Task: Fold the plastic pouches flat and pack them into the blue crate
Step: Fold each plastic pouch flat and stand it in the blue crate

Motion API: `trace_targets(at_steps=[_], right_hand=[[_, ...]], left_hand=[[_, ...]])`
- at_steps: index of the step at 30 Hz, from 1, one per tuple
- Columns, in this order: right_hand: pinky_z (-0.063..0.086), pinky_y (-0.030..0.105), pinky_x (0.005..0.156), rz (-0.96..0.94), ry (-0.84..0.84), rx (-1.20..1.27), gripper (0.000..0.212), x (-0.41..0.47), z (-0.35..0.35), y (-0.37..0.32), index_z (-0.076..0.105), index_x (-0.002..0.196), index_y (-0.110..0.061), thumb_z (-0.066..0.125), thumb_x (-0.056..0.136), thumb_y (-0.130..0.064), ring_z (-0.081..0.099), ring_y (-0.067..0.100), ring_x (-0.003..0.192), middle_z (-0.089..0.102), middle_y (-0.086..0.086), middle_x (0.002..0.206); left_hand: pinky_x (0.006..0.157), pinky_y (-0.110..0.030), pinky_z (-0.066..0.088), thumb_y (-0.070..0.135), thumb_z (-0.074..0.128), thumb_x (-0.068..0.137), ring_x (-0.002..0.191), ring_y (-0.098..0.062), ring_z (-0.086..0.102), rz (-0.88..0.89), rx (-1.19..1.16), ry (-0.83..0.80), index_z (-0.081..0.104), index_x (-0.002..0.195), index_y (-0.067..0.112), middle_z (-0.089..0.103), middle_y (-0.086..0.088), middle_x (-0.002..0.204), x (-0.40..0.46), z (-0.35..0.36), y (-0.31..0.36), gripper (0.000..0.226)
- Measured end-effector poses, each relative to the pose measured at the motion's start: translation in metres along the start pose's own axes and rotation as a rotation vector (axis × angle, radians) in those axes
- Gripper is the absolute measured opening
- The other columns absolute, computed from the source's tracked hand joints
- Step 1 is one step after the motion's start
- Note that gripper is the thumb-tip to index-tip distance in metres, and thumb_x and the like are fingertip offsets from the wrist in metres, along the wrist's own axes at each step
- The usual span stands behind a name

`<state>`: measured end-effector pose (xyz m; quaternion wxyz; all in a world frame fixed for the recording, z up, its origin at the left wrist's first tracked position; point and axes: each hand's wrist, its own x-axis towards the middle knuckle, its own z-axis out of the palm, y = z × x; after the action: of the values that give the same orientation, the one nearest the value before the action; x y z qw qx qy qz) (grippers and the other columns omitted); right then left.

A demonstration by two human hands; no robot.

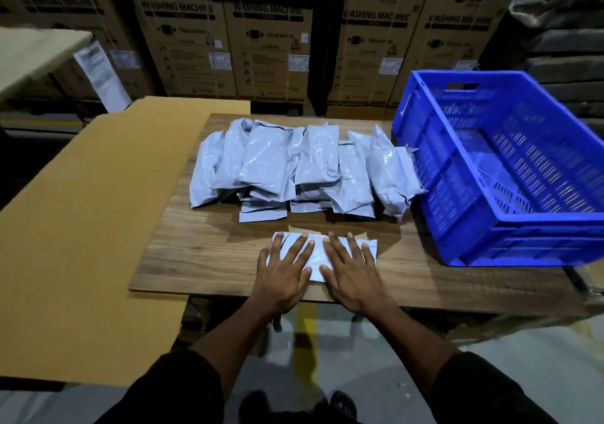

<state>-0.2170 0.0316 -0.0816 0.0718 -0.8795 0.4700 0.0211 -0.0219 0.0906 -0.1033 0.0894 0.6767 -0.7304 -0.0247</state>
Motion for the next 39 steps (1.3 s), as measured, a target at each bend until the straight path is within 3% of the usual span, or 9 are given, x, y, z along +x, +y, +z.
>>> trace_targets(at_steps=[4,7,14,16,19,21,23,28,39], right_hand=[[0.012,0.058,0.119,0.04,0.0,-0.01,0.075,-0.008,0.004,0.007,0.016,0.16,-0.025,0.005,0.098,-0.066,0.004,0.035,0.153,0.009,0.0,0.168],[0.006,0.053,0.122,0.045,0.008,-0.009,0.082,-0.012,0.004,0.015,0.011,0.16,-0.024,-0.005,0.094,-0.07,-0.004,0.033,0.154,0.001,0.003,0.168],[-0.007,0.046,0.121,0.06,-0.015,0.033,0.077,-0.014,0.002,0.017,-0.001,0.16,-0.028,0.002,0.094,-0.068,-0.02,0.026,0.152,-0.013,-0.005,0.167],[-0.008,0.047,0.122,0.07,-0.037,0.054,0.072,-0.013,-0.002,0.015,-0.001,0.16,-0.027,0.006,0.098,-0.064,-0.021,0.026,0.151,-0.013,-0.005,0.167],[0.0,0.053,0.121,0.065,-0.027,0.035,0.067,-0.011,-0.009,0.011,0.016,0.16,-0.02,0.011,0.102,-0.053,-0.007,0.031,0.154,0.006,-0.001,0.168],[0.008,0.057,0.119,0.027,0.035,-0.015,0.065,-0.008,-0.01,0.005,0.037,0.153,-0.014,0.016,0.101,-0.046,0.011,0.033,0.153,0.027,0.003,0.164],[0.013,0.055,0.119,-0.024,0.058,-0.024,0.061,-0.006,-0.007,-0.001,0.044,0.15,-0.015,0.02,0.101,-0.043,0.019,0.029,0.152,0.031,0.001,0.162],[0.019,0.054,0.12,-0.051,0.054,0.011,0.06,-0.006,0.001,-0.003,0.029,0.157,-0.025,0.017,0.103,-0.046,0.017,0.023,0.153,0.021,-0.008,0.165],[0.009,0.056,0.119,-0.03,0.036,0.012,0.06,-0.006,0.007,-0.001,0.018,0.159,-0.029,0.016,0.103,-0.049,0.01,0.021,0.153,0.017,-0.012,0.166]], left_hand=[[0.104,-0.055,0.035,0.051,0.031,0.103,0.147,-0.048,0.027,-0.011,0.011,-0.004,0.035,0.158,0.033,0.029,0.008,0.166,-0.001,0.003,0.0,0.058],[0.104,-0.056,0.034,0.051,0.029,0.103,0.147,-0.048,0.025,-0.01,0.01,-0.027,0.032,0.159,0.032,0.026,0.006,0.167,-0.001,0.001,0.001,0.059],[0.103,-0.066,0.037,0.056,0.028,0.101,0.146,-0.049,0.031,-0.03,0.043,-0.082,0.044,0.154,0.03,0.036,0.003,0.163,0.0,-0.006,0.007,0.061],[0.111,-0.07,0.023,0.057,0.021,0.101,0.151,-0.046,0.023,-0.044,0.062,-0.106,0.049,0.151,0.026,0.042,-0.001,0.16,0.006,-0.014,0.013,0.065],[0.123,-0.058,0.0,0.046,0.01,0.105,0.156,-0.04,0.004,-0.001,0.08,-0.162,0.042,0.152,0.01,0.033,-0.01,0.163,0.022,-0.026,0.029,0.068],[0.125,-0.046,0.003,0.035,0.017,0.11,0.156,-0.034,0.01,-0.028,0.053,-0.172,0.034,0.155,0.006,0.028,-0.013,0.165,0.03,-0.026,0.038,0.056],[0.125,-0.042,0.008,0.03,0.021,0.11,0.153,-0.032,0.02,-0.052,0.011,-0.185,0.031,0.156,0.006,0.029,-0.014,0.165,0.029,-0.019,0.039,0.053],[0.118,-0.047,0.031,0.04,0.025,0.105,0.142,-0.032,0.043,-0.025,0.013,-0.071,0.05,0.148,0.011,0.05,-0.009,0.152,0.013,-0.001,0.027,0.057],[0.105,-0.058,0.037,0.044,0.036,0.105,0.147,-0.044,0.031,-0.074,0.02,0.032,0.047,0.152,0.027,0.044,0.004,0.157,0.003,0.003,0.028,0.051]])
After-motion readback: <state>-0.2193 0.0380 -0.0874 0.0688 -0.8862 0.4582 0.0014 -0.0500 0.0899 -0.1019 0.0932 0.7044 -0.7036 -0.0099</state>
